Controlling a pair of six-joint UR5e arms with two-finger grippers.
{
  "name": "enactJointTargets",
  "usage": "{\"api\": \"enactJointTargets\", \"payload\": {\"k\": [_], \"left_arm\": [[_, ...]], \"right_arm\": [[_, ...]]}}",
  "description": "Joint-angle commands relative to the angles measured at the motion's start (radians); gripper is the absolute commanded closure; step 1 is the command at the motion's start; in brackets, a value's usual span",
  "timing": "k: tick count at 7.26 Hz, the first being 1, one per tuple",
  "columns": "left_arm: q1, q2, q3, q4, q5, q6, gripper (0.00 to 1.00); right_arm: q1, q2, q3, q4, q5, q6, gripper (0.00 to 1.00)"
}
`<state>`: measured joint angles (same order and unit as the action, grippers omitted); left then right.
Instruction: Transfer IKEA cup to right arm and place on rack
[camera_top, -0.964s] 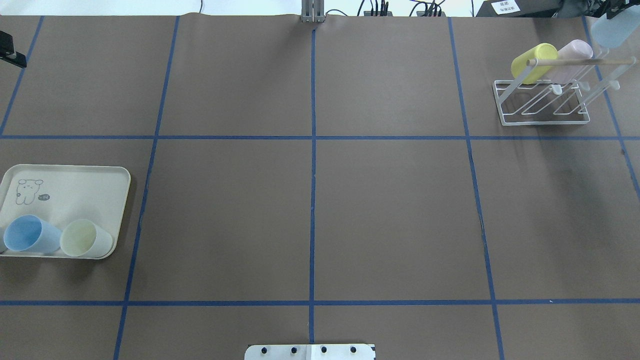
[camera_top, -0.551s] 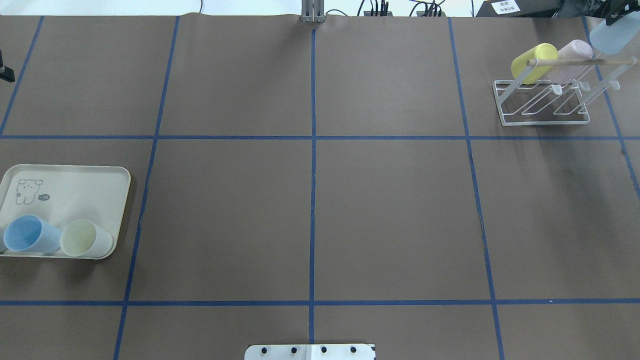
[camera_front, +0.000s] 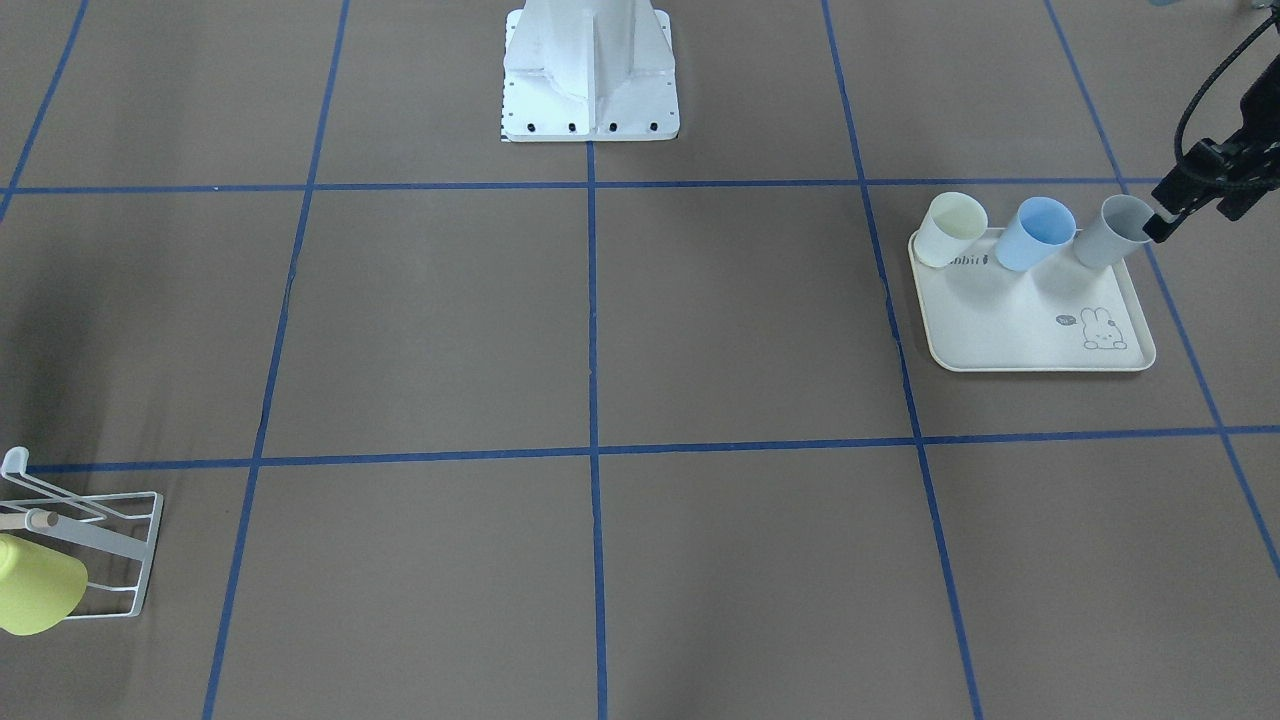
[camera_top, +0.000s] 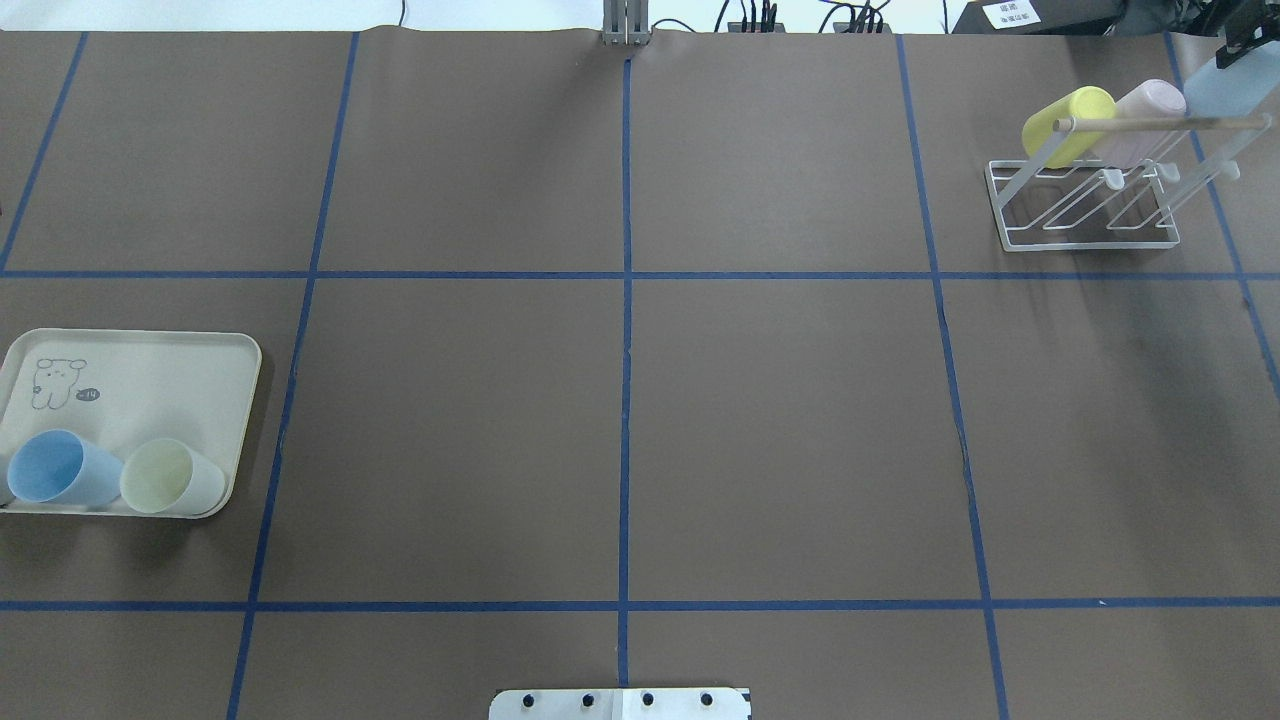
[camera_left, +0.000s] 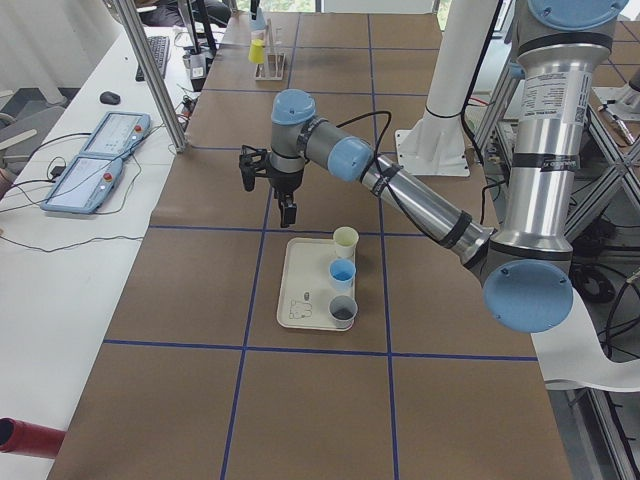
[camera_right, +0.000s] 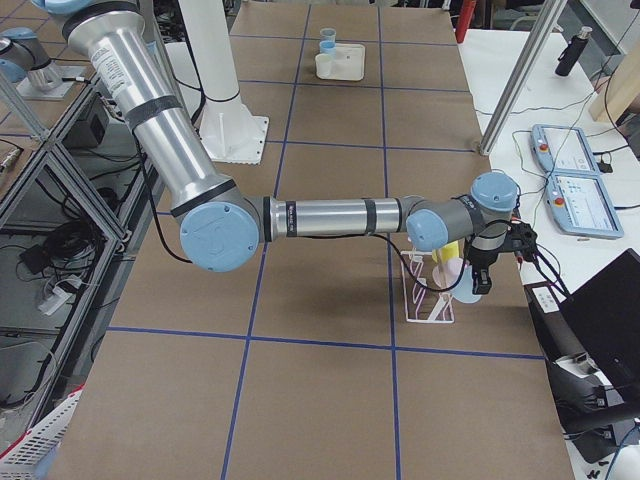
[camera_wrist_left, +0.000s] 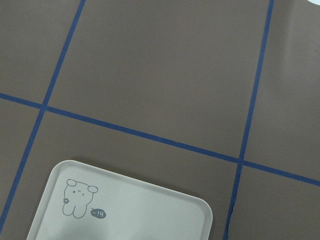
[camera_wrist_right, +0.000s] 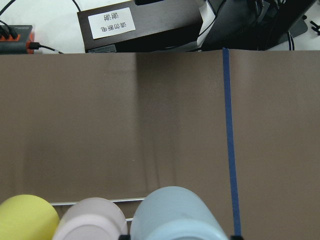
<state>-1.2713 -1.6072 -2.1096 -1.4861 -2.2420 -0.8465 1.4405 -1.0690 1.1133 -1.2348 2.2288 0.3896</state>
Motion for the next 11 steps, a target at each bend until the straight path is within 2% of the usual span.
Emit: {"api": "enactJointTargets", "payload": {"k": [1, 2, 4, 5, 6, 8, 9, 10, 11], "left_arm": [[0.003, 0.023, -0.001, 0.03, -0.004, -0.002, 0.0], [0.004, 0.033, 0.014, 0.032, -0.004, -0.002, 0.0], [0.018, 0.075, 0.037, 0.023, -0.007, -0.002, 0.0], [0.044, 0.096, 0.037, 0.014, -0.007, 0.0, 0.0], [0.062, 0.116, 0.036, 0.012, -0.007, 0.004, 0.0], [0.076, 0.212, 0.034, -0.037, -0.008, 0.212, 0.0], [0.076, 0.252, 0.036, -0.072, -0.008, 0.255, 0.0], [0.078, 0.31, 0.037, -0.132, -0.007, 0.305, 0.0], [0.078, 0.355, 0.039, -0.17, -0.008, 0.352, 0.0]], "right_arm": [[0.0, -0.008, -0.001, 0.0, 0.0, 0.002, 0.63], [-0.006, -0.008, -0.003, 0.0, 0.0, 0.002, 0.43], [-0.026, -0.011, -0.012, 0.001, 0.0, 0.002, 0.27], [-0.037, -0.011, -0.012, 0.003, -0.001, 0.0, 0.09], [-0.04, -0.011, -0.012, 0.002, -0.001, 0.002, 0.02], [-0.043, 0.007, 0.0, 0.0, 0.0, 0.008, 0.01], [-0.042, 0.027, 0.026, -0.006, 0.008, 0.011, 0.01], [-0.04, 0.061, 0.055, -0.055, 0.059, 0.029, 0.01], [-0.037, 0.049, 0.129, -0.107, 0.093, 0.037, 0.01]]}}
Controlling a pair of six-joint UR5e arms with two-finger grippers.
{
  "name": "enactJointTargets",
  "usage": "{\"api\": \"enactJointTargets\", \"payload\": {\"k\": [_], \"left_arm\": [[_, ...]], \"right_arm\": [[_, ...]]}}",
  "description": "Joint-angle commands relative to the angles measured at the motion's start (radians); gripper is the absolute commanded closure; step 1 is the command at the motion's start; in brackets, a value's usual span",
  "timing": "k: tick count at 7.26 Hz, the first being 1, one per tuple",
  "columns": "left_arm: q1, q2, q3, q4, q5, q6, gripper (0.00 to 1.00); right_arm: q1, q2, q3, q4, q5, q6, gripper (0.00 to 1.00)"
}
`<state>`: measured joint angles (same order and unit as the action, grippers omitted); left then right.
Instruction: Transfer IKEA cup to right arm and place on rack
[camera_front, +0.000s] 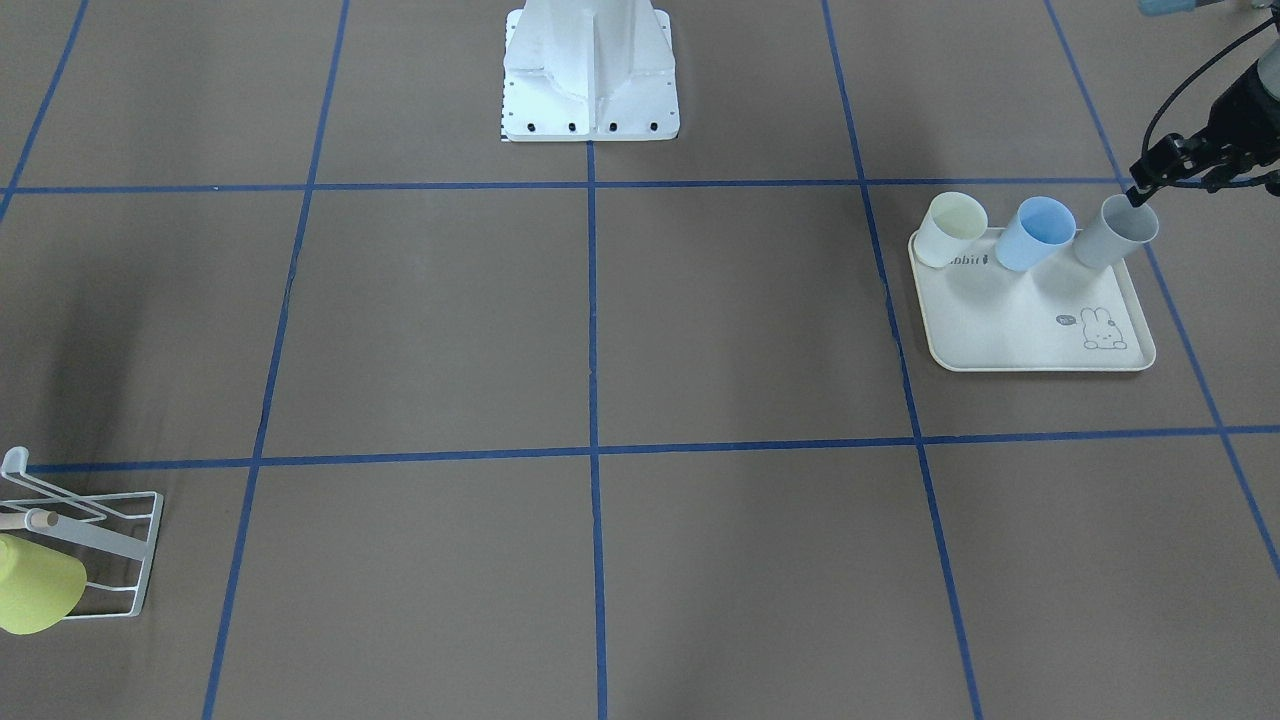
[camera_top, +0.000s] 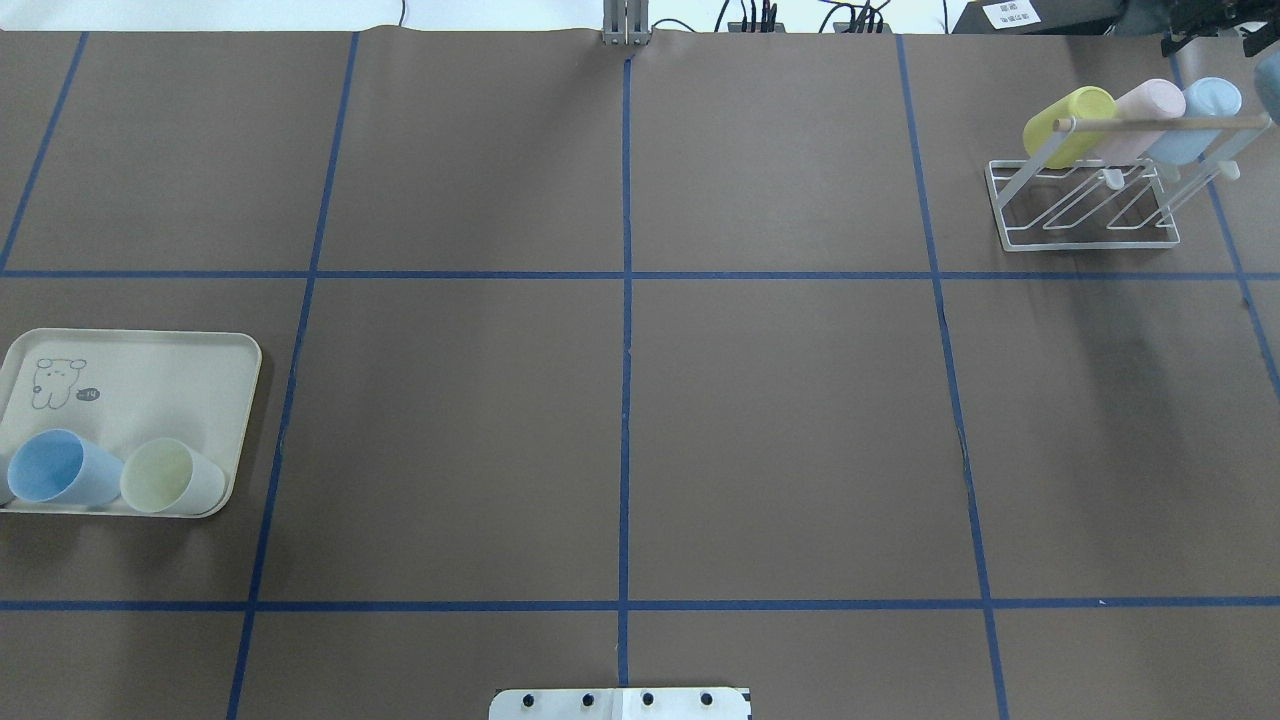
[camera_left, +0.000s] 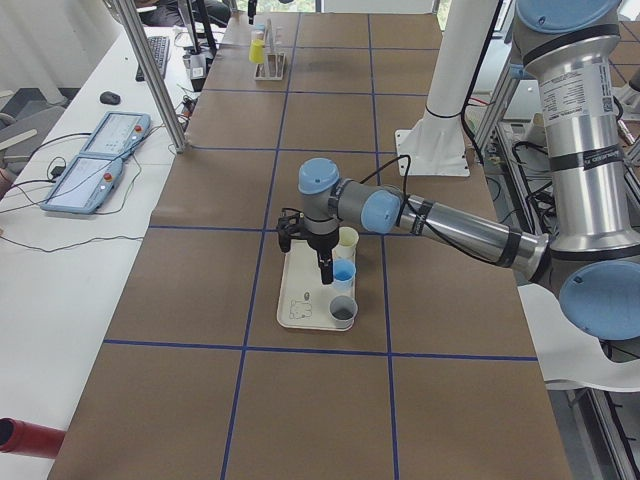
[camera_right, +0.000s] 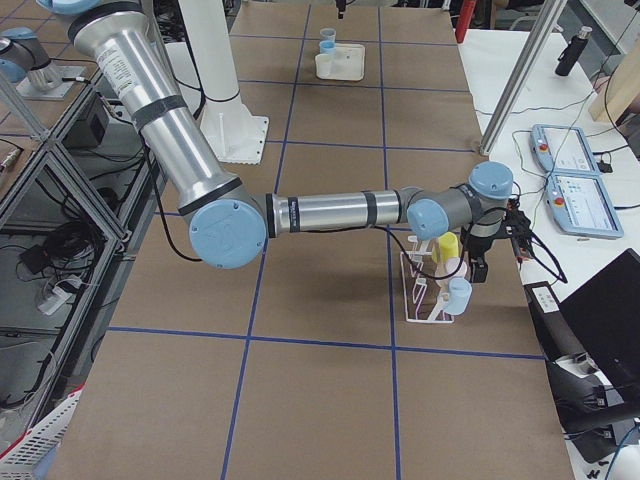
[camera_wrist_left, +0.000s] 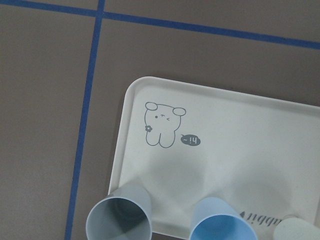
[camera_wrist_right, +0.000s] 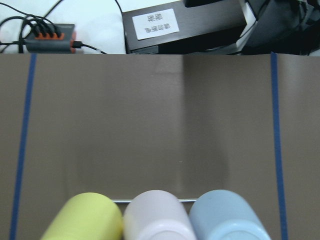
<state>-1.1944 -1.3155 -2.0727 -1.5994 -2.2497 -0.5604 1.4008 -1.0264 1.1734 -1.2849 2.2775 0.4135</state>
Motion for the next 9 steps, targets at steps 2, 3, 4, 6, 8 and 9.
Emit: {"api": "enactJointTargets", "payload": {"k": [2, 3, 4, 6, 8, 9], "left_arm": [[0.007, 0.071, 0.057, -0.088, -0.001, 0.115, 0.0], [0.007, 0.074, 0.112, -0.167, -0.002, 0.117, 0.0], [0.009, 0.076, 0.168, -0.248, -0.013, 0.116, 0.0], [0.012, 0.076, 0.235, -0.322, -0.063, 0.11, 0.0], [0.045, 0.074, 0.275, -0.327, -0.082, 0.117, 0.01], [0.056, 0.074, 0.292, -0.339, -0.082, 0.117, 0.02]], "right_arm": [[-0.003, -0.03, 0.258, -0.157, 0.057, 0.161, 0.01], [-0.029, -0.102, 0.363, -0.155, 0.092, 0.21, 0.01], [-0.07, -0.175, 0.476, -0.154, 0.109, 0.272, 0.01], [-0.19, -0.253, 0.642, -0.145, 0.112, 0.474, 0.01], [-0.261, -0.253, 0.675, -0.145, 0.108, 0.541, 0.01], [-0.288, -0.248, 0.675, -0.145, 0.105, 0.542, 0.01]]}}
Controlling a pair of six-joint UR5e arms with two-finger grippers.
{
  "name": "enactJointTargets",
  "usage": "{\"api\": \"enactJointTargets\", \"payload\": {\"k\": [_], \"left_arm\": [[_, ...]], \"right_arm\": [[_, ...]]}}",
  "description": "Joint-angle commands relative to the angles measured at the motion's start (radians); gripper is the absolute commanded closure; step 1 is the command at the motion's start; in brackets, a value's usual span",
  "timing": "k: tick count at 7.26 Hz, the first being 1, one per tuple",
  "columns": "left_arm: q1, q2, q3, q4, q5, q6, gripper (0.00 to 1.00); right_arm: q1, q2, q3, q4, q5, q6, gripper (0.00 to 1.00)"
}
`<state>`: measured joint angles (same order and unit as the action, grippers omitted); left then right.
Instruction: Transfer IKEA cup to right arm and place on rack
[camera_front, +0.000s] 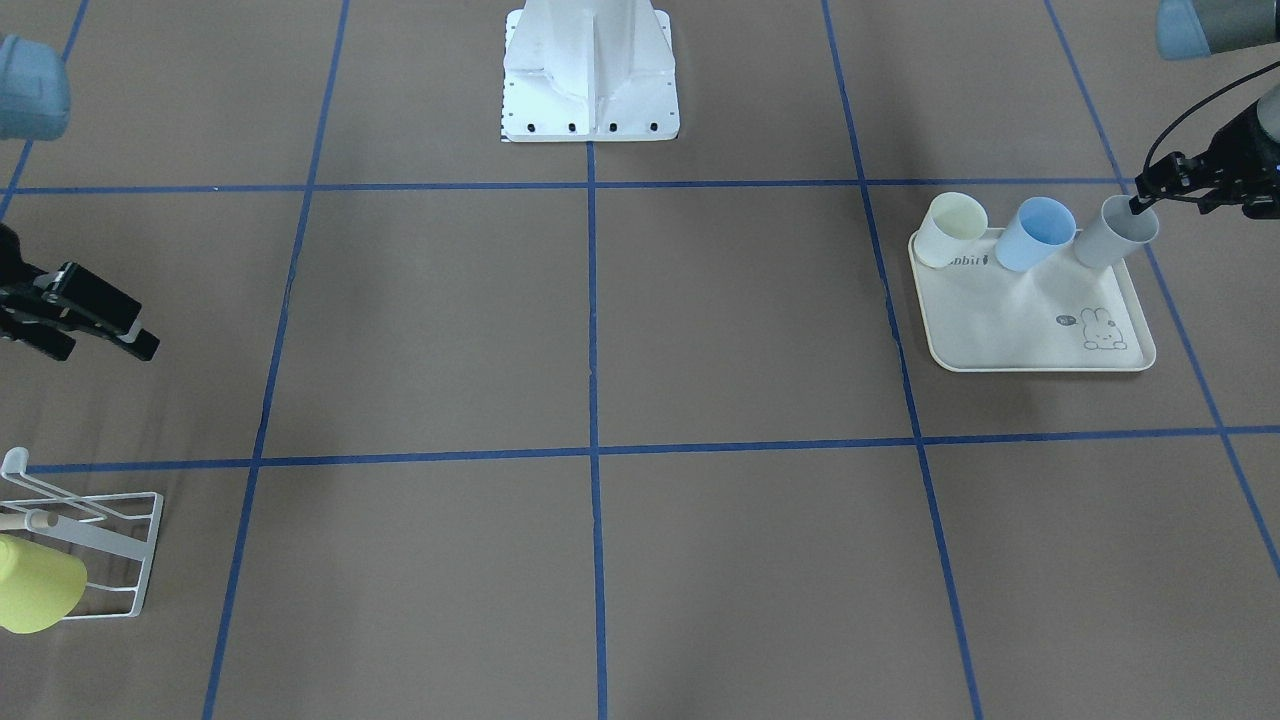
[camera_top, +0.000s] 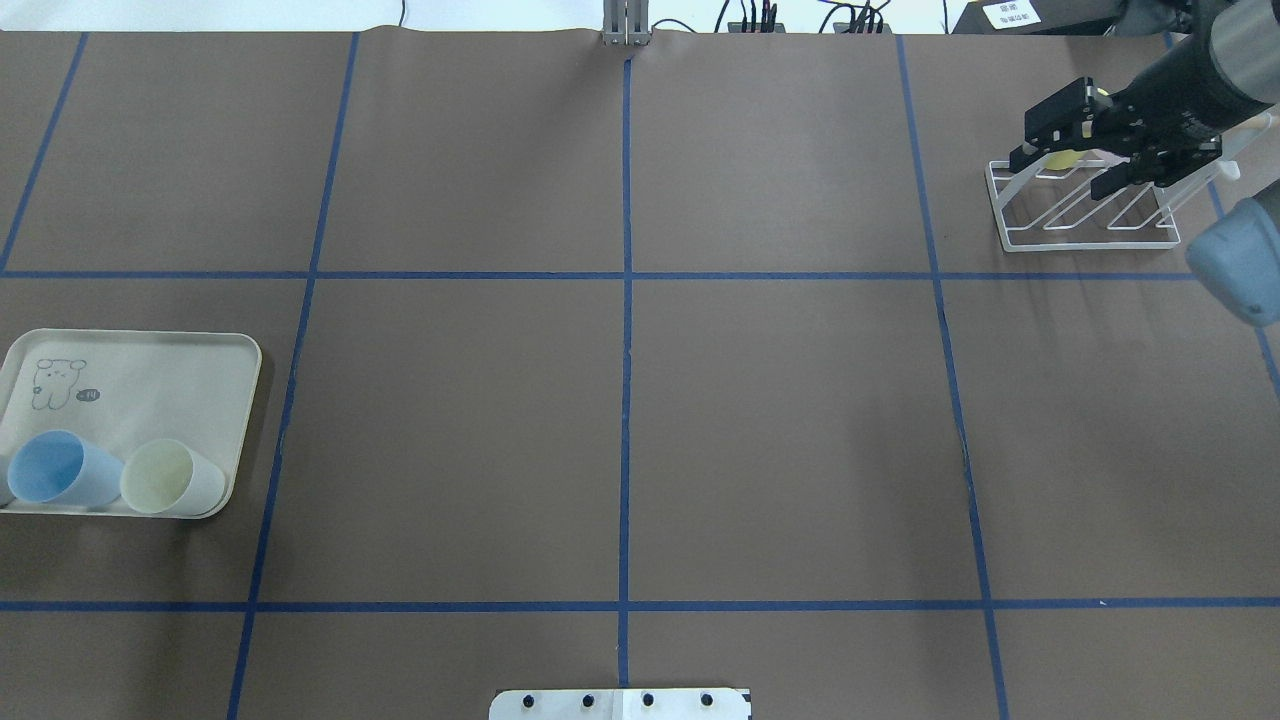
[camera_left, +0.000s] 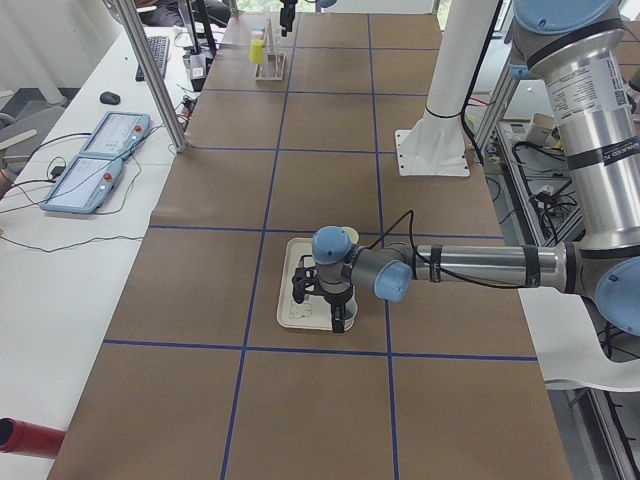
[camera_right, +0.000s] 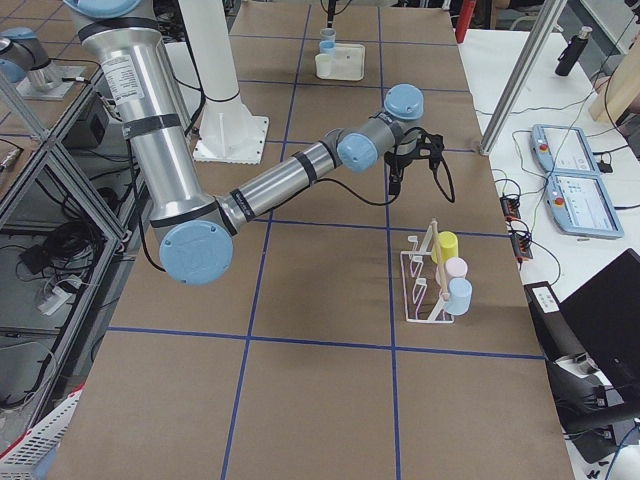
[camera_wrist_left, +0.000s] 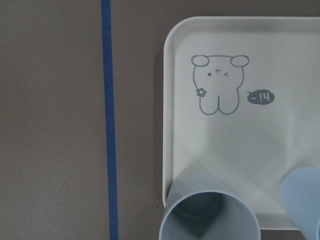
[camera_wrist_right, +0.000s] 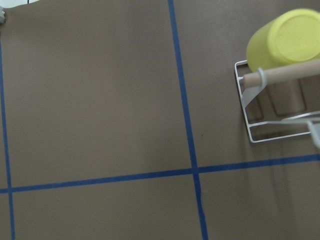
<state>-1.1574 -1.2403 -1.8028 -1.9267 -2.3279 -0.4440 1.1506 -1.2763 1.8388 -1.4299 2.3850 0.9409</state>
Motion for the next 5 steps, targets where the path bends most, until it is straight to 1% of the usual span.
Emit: {"api": "enactJointTargets", "payload": {"k": [1, 2, 3, 4, 5], "left_arm": [[0.027, -0.001, 0.032, -0.02, -0.004, -0.001, 0.06], [0.027, -0.004, 0.045, -0.021, -0.004, -0.001, 0.16], [0.028, -0.005, 0.048, -0.021, -0.004, -0.001, 0.53], [0.028, -0.008, 0.052, -0.021, -0.005, -0.001, 0.95], [0.028, -0.017, 0.057, -0.02, -0.03, -0.001, 1.0]], "right_arm": [[-0.064, 0.002, 0.01, 0.0, -0.004, 0.015, 0.01], [-0.074, 0.003, 0.016, 0.0, 0.002, 0.019, 0.01], [-0.083, 0.006, 0.023, 0.0, 0.002, 0.024, 0.01], [-0.091, 0.011, 0.025, 0.002, 0.002, 0.051, 0.01], [-0.101, 0.014, 0.024, 0.002, -0.006, 0.056, 0.01]]}}
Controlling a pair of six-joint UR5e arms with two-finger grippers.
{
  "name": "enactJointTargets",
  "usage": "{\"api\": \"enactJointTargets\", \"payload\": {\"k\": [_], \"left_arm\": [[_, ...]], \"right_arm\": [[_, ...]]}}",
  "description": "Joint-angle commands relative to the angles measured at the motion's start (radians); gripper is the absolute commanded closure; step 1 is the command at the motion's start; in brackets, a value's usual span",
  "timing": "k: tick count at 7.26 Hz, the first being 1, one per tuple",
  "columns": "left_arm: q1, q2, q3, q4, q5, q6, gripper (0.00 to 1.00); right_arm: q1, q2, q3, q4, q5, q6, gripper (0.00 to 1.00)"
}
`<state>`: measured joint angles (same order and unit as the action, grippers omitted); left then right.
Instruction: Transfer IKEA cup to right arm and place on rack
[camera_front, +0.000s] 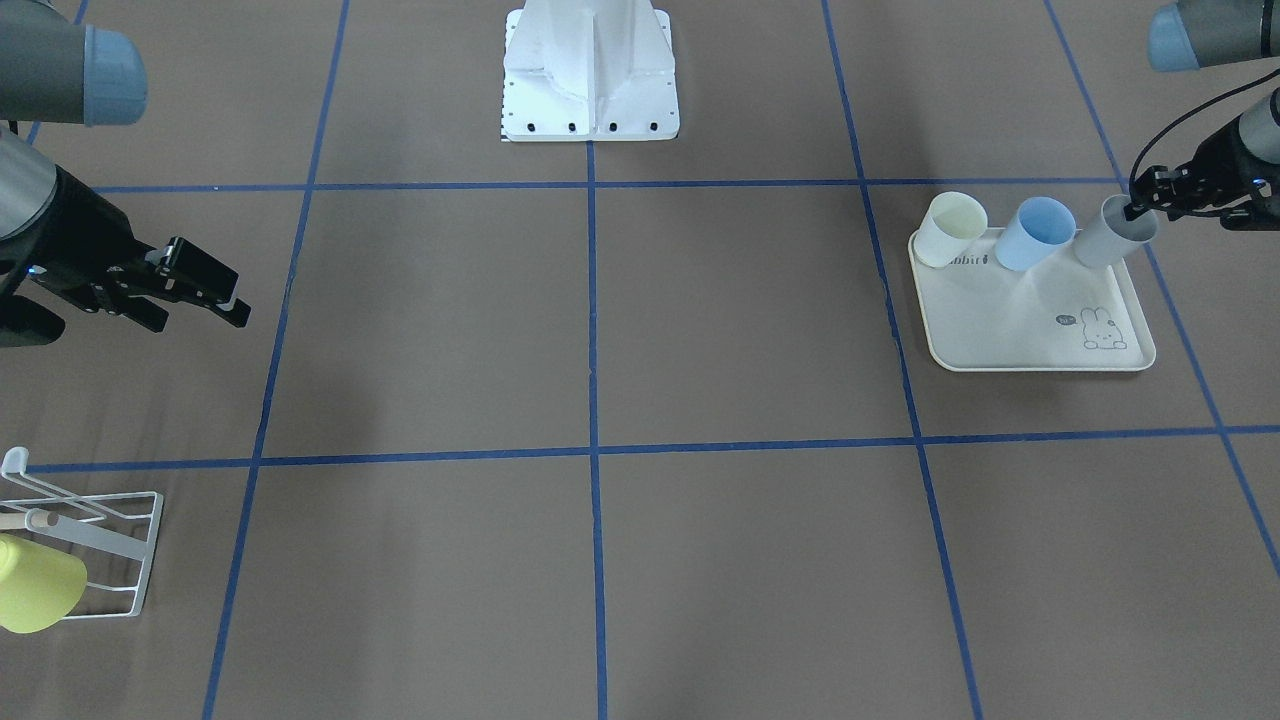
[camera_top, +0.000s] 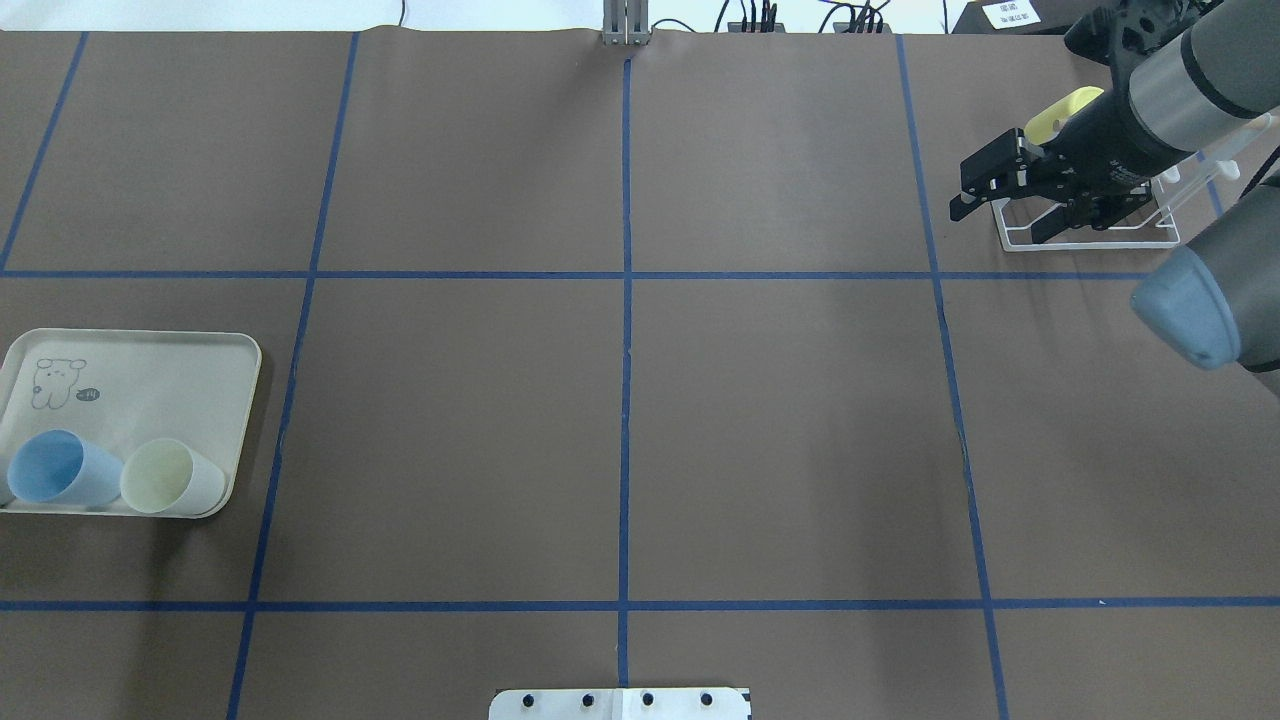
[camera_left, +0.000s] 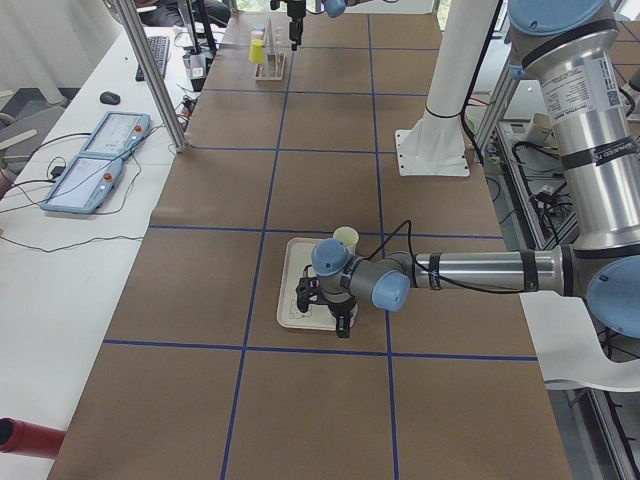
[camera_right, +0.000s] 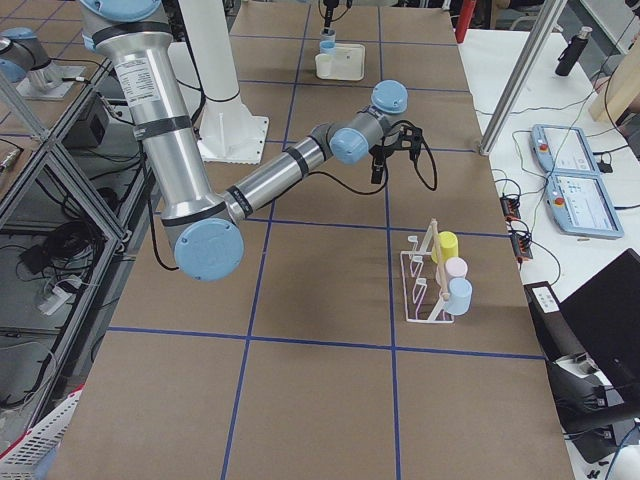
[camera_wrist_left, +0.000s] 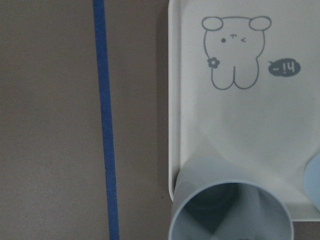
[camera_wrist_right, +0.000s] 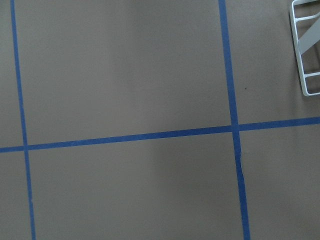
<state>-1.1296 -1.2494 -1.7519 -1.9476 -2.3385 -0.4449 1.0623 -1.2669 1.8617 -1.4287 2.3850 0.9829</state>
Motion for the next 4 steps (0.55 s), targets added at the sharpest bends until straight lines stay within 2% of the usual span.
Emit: {"api": "enactJointTargets", "payload": {"k": [1, 2, 3, 4], "left_arm": [[-0.001, -0.021, 0.032, -0.007, -0.06, 0.0, 1.0], [-0.005, -0.024, 0.02, -0.007, -0.111, 0.002, 1.0], [-0.018, -0.019, -0.035, 0.002, -0.119, 0.003, 1.0], [-0.088, -0.019, -0.052, 0.007, -0.117, 0.002, 1.0]], "right_arm": [[-0.018, 0.006, 0.001, 0.001, -0.009, 0.013, 0.01], [-0.021, 0.007, 0.001, 0.001, -0.009, 0.014, 0.01], [-0.048, 0.014, 0.001, 0.001, -0.012, 0.016, 0.02], [-0.068, 0.026, -0.001, 0.002, -0.012, 0.043, 0.02]]}}
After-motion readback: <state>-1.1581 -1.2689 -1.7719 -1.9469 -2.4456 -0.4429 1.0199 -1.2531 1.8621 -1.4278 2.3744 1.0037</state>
